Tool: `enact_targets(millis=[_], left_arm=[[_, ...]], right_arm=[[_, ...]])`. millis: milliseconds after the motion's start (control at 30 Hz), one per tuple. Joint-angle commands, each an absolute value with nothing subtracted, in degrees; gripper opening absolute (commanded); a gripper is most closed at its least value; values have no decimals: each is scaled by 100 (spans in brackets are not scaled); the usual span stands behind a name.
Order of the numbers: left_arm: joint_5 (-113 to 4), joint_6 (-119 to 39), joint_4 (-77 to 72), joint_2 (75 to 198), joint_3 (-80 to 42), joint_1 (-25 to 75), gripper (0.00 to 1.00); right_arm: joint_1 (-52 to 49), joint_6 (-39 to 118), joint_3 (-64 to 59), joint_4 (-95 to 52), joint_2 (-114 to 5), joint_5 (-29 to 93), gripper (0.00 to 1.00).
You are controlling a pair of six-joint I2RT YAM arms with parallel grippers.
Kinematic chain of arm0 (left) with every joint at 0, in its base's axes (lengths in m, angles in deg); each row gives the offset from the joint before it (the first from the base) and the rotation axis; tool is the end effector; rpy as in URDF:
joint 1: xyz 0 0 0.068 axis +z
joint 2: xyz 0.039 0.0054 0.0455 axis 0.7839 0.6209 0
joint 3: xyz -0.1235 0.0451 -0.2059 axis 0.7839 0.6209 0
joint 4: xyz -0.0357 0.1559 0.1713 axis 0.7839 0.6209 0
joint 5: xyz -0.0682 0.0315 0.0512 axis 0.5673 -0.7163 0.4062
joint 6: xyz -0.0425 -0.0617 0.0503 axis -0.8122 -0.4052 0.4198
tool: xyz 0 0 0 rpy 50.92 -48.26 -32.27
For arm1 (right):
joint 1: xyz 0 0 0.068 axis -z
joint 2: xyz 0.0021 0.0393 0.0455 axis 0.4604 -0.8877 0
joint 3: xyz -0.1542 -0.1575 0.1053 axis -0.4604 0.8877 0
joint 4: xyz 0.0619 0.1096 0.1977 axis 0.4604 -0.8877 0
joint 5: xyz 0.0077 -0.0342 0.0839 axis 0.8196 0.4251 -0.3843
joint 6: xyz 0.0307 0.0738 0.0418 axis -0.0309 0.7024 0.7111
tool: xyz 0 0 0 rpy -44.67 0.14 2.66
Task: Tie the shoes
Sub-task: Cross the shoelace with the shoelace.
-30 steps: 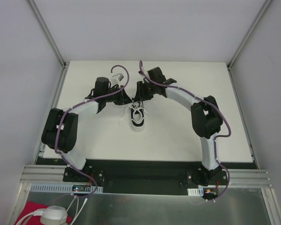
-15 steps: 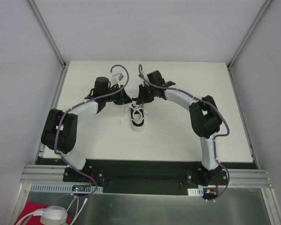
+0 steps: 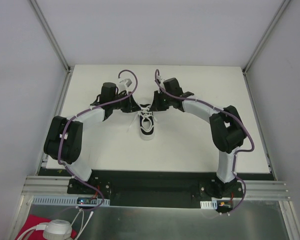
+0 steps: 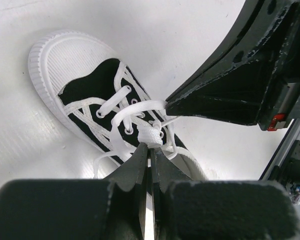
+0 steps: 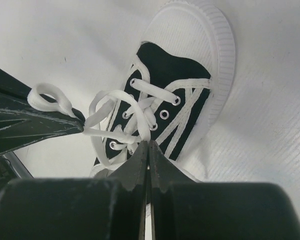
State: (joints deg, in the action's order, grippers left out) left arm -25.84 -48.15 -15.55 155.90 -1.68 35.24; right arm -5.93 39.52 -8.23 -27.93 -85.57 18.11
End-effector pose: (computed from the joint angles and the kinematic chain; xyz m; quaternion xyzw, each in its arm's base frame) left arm 0.3400 -0.1503 0.1978 0.1489 0.8032 -0.4104 0.4053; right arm 0.3534 0.2678 0.1794 -0.2839 0.8396 0.3050 0.3485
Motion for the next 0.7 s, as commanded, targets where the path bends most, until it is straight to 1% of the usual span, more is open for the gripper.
enact_targets(millis=[0,667], left_arm=[[-2548,-4673,-1520,15426,-347,3589,0],[-2881,-4708,-1028,15856,-743,3589,0]], right_arm=[[-581,4137,-584,-2199,-8044,1871,1],[-581,4189,119,-1486,-7446,1721,1]])
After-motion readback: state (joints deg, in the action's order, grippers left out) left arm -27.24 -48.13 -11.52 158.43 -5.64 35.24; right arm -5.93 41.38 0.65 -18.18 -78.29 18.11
